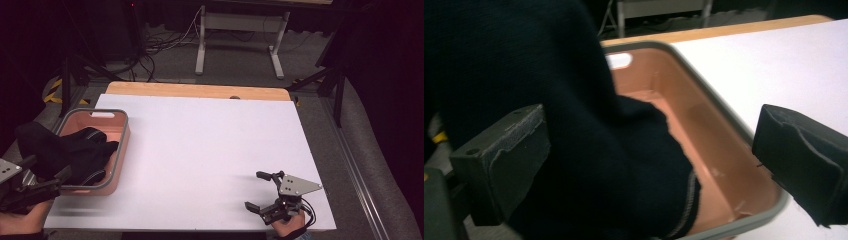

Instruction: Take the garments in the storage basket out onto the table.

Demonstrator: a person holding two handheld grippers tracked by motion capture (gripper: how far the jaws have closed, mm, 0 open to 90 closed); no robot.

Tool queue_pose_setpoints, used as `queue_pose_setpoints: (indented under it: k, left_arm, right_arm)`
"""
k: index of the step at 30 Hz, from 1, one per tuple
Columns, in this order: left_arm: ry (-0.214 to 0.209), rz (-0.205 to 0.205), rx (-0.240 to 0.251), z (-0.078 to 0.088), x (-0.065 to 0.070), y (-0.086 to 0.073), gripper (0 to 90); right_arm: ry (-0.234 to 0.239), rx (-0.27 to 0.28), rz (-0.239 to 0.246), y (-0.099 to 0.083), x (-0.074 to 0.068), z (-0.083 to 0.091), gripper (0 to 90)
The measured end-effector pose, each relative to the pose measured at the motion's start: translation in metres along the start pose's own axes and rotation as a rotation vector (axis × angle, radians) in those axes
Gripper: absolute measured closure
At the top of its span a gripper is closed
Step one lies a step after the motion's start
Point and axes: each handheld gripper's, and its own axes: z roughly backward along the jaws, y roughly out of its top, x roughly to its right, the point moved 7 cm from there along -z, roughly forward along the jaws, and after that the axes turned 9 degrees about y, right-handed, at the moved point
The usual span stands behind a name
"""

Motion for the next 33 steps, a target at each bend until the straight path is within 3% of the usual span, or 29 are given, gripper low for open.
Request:
queue_pose_setpoints:
  k: [4,11,13,18,25,33]
  left_arm:
    - [0.046,0.002,-0.007,-0.004,-0.008,-0.002,0.0]
    - [0.067,0.025,-0.016,-0.009,-0.018,-0.003,0.0]
    - [0.101,0.036,-0.026,-0.012,-0.027,-0.003,0.0]
    - [0.123,0.044,-0.063,-0.019,-0.035,-0.002,0.4]
    - [0.131,0.035,-0.109,-0.030,-0.039,-0.001,0.3]
    - [0.096,0.048,-0.114,-0.042,-0.044,0.001,0.9]
  right_arm:
    - [-0.001,-0.003,-0.002,0.000,0.000,0.000,0.4]
    - [0.003,-0.001,0.000,0.000,0.000,0.000,0.4]
    - [0.003,-0.001,0.000,0.000,-0.001,0.000,0.4]
    - [0.005,-0.002,0.000,-0.001,-0.001,-0.001,0.4]
    - [0.005,-0.005,0.002,-0.001,-0.001,-0.002,0.4]
    - [0.006,-0.006,0.001,-0.001,-0.001,-0.002,0.4]
